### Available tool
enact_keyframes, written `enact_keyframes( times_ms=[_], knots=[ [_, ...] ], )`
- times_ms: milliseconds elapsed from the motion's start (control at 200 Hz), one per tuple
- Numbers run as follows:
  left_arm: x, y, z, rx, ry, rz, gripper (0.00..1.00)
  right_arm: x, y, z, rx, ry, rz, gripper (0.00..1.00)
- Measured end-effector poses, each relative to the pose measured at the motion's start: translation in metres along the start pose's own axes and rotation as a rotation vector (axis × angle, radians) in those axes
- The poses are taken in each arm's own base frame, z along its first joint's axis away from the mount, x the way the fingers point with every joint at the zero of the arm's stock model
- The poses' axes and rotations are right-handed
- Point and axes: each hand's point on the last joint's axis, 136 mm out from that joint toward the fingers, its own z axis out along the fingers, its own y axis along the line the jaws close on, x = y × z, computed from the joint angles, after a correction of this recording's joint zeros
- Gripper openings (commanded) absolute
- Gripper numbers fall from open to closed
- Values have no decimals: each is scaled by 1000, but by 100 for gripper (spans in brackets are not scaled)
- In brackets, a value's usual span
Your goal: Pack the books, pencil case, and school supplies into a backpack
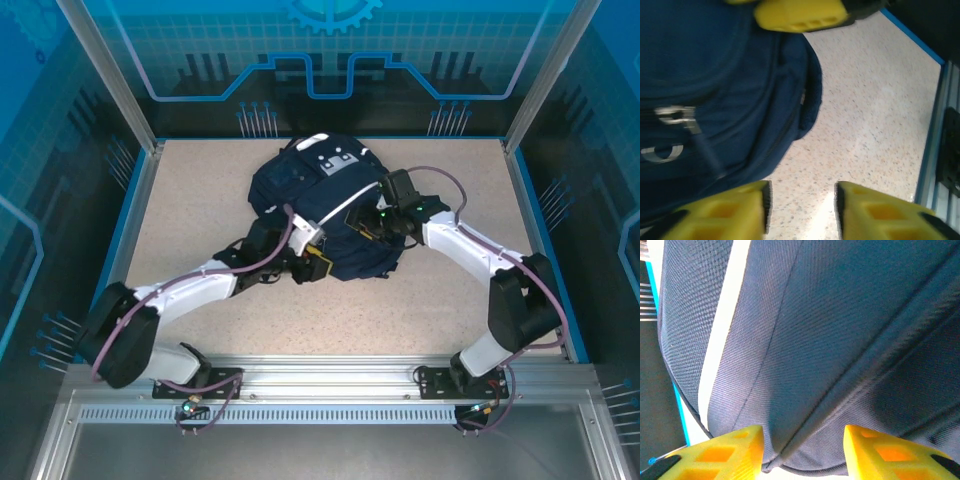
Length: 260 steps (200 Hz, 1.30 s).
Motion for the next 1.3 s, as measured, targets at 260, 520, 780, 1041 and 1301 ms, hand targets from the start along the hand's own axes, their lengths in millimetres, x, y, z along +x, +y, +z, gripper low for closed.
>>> enact_keyframes(
  times_ms=[260,520,780,1041,1301],
  knots=[
    [-28,33,-53,-254,-167,-167,89,30,-4,-7,157,-42,-209,55],
    [-18,81,-93,-508,-222,-378,97,66,31,-2,238,-75,-443,54],
    [-13,89,-108,-560,-245,-469,99,74,49,29,284,-73,-507,44],
    [-8,93,-110,-578,-246,-511,99,71,46,43,341,-62,-491,33],
    [-6,95,-111,-581,-248,-553,99,68,39,42,380,-71,-478,16]
  ],
)
